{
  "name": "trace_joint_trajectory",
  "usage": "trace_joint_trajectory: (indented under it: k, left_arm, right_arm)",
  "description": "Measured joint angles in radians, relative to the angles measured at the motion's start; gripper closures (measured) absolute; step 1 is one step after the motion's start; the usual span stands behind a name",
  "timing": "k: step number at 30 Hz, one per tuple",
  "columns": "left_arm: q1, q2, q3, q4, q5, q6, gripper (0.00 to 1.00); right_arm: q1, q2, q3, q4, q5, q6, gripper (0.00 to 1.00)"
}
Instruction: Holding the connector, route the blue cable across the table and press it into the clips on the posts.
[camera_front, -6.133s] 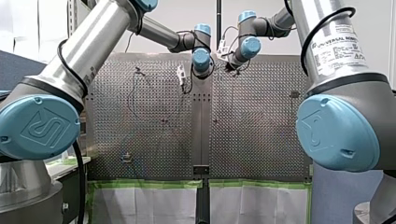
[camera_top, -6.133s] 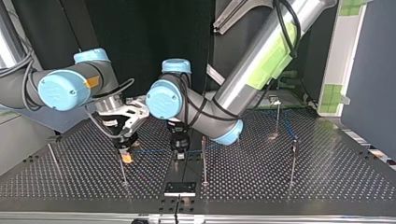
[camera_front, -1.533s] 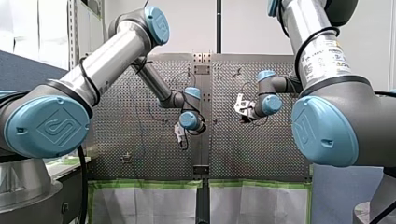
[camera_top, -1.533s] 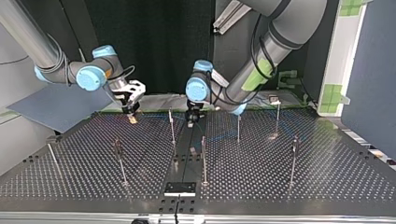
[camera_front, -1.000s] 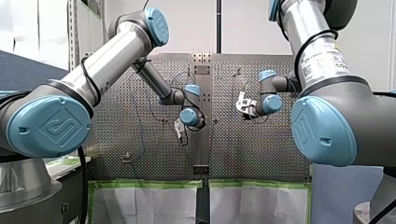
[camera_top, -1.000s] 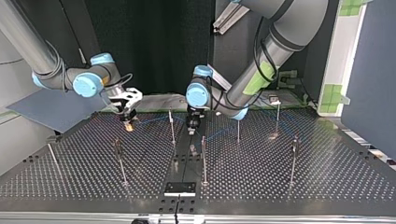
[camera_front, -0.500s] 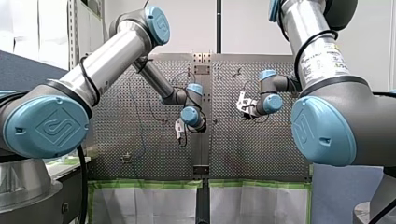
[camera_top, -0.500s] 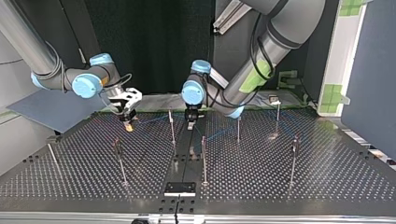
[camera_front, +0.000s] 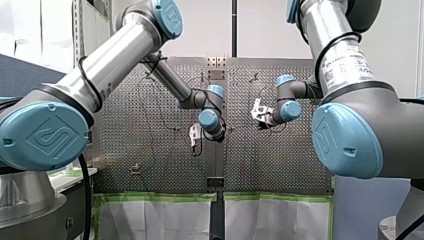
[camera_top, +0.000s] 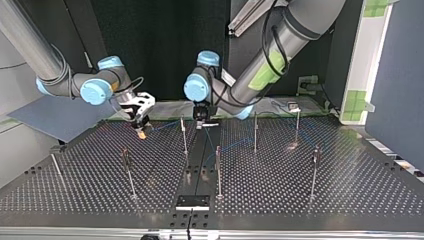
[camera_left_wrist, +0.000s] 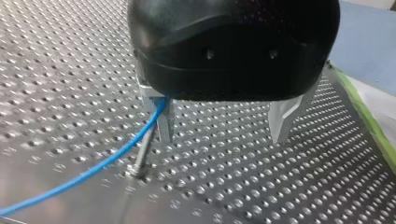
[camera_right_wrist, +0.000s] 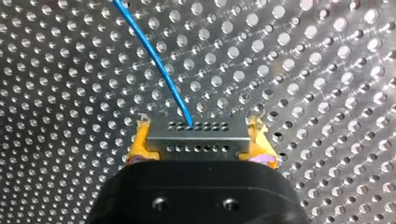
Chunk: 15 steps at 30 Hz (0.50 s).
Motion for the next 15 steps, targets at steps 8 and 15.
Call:
trace_joint_trajectory:
  k: [8,15]
  left_arm:
    - [-0.003,0.076,-0.076,0.074,-0.001,-0.002,0.0]
    - [-0.022,0.131,-0.131,0.098,0.0,0.006,0.0]
  right_arm:
    - [0.012,0.0,0.001,0.014,0.0,0.0,1.0]
    - [0.013,0.0,0.002,0.02,-0.001,0.007,1.0]
